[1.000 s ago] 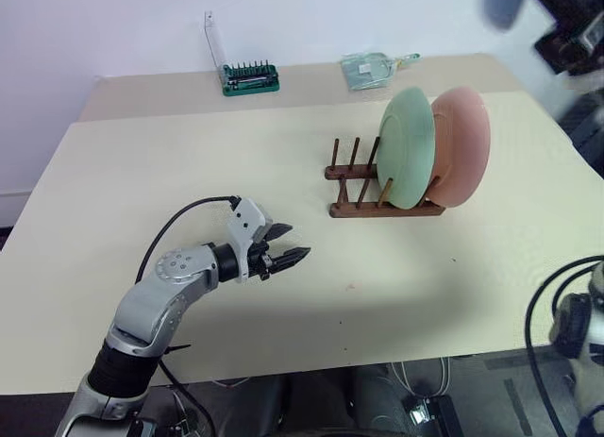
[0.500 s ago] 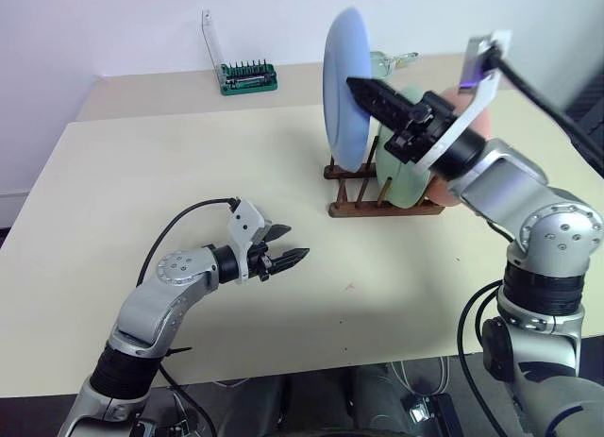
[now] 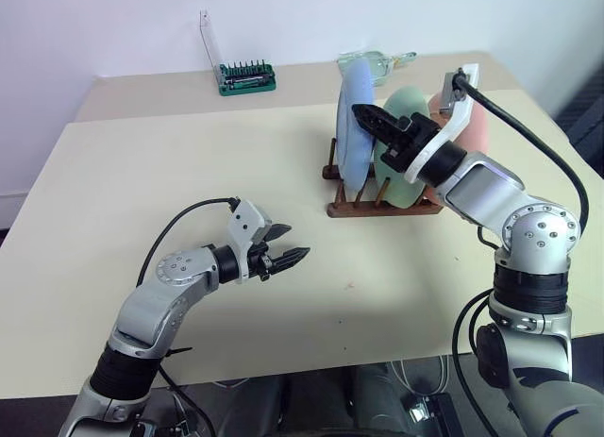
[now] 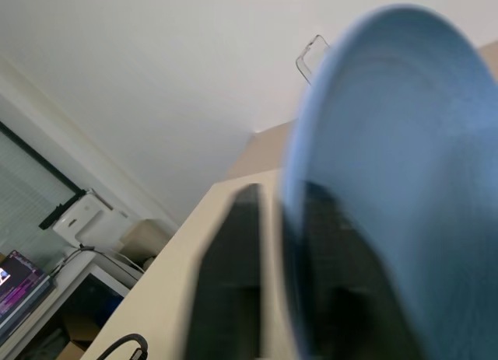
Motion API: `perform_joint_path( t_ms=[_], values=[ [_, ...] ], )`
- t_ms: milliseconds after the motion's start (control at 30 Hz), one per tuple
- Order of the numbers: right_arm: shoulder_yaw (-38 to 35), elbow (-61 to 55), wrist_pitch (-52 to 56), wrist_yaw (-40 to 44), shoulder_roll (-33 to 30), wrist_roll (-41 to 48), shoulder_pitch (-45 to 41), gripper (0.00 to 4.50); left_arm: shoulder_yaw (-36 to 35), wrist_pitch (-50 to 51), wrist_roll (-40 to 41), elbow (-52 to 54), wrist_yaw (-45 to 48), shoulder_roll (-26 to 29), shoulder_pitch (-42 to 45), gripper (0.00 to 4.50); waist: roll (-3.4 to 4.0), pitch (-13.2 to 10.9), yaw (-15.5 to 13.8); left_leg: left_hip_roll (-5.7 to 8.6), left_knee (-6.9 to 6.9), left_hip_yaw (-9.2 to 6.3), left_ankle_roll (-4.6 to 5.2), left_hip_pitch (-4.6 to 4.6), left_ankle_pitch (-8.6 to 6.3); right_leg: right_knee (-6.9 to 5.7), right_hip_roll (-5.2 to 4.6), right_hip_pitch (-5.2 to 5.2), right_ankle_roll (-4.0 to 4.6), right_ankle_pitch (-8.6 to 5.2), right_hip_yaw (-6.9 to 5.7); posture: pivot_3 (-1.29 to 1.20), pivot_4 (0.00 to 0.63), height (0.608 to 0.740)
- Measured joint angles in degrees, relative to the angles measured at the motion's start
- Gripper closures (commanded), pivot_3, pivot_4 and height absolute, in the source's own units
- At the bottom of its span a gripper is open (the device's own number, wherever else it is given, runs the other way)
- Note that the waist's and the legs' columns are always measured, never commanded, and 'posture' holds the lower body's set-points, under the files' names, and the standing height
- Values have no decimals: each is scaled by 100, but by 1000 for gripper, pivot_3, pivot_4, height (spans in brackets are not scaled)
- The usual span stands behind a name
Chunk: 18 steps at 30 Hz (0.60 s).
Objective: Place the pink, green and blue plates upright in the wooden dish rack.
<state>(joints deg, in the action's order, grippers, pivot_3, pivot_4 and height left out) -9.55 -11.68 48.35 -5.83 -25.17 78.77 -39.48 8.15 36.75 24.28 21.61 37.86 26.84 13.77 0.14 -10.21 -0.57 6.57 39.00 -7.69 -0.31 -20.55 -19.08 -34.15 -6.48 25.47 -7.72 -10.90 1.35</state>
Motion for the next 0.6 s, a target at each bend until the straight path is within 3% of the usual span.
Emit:
perform_joint_path(
  t_ms=[33, 233, 367, 600],
  values=[
    [12, 5, -12, 79, -6, -162, 0, 2153, -1, 3, 0, 5, -2, 1, 0, 1416, 0, 0, 0, 0, 0, 1, 0, 0, 0, 0, 0, 0, 0, 0, 0, 0, 150, 740],
    [564, -419, -454, 1174, -793, -1966, -162, 2153, -32, 40, 13, 108, -32, 13, 2, 1416, 2, -1, -5, 2, 1, 3, 1, -2, -1, 2, -1, 1, -1, 0, -1, 0, 150, 740],
    [789, -880, -956, 2146, -1771, -3161, -180, 2153, -51, 53, 12, 116, -65, 18, -2, 1416, 0, -1, -16, 3, 1, 3, 2, -3, -1, 5, -2, -1, -1, 0, -2, 0, 150, 740],
    [-435, -1326, -1088, 3286, -2344, -3116, 1345, 2153, -204, 46, 23, 80, -123, -28, 37, 1416, -5, -2, -25, 2, 4, 4, 4, 4, -2, 7, -4, -11, -2, 0, -2, 0, 150, 740]
  ],
)
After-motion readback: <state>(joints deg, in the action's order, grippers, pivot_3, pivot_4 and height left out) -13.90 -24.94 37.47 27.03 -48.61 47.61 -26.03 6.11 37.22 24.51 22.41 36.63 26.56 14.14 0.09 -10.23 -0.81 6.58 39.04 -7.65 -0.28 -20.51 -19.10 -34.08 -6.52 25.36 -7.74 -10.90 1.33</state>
